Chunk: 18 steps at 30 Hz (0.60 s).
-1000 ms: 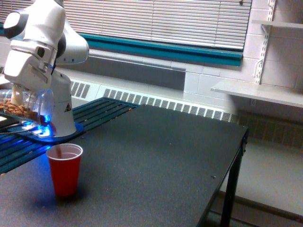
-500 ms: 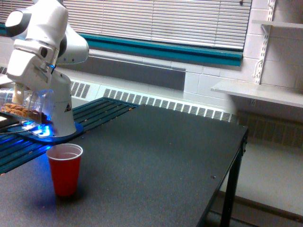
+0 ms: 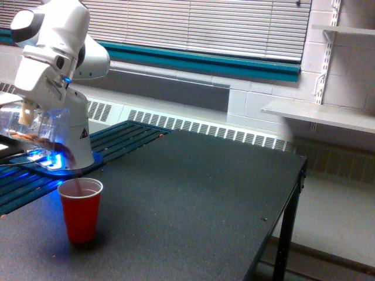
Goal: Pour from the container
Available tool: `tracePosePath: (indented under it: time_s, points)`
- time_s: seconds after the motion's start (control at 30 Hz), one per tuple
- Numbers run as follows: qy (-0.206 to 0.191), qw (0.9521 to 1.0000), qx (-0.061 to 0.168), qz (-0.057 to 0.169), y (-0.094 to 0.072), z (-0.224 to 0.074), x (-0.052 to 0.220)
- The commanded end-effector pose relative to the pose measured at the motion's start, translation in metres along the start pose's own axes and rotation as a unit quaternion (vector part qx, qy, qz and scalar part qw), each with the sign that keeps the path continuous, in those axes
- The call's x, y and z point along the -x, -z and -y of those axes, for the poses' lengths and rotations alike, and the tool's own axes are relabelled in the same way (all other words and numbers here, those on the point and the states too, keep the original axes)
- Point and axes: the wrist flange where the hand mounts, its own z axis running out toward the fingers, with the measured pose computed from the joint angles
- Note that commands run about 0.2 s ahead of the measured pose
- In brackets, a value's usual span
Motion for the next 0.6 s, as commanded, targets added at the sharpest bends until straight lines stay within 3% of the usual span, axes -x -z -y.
tracePosePath:
  time_s: [0.03, 0.6]
  points:
    - [0.010, 0.9999, 0.006, -0.005, 0.0074, 0.0004, -0.0067]
    - [0.011, 0.9999, 0.011, 0.000, 0.0099, 0.0030, -0.0048]
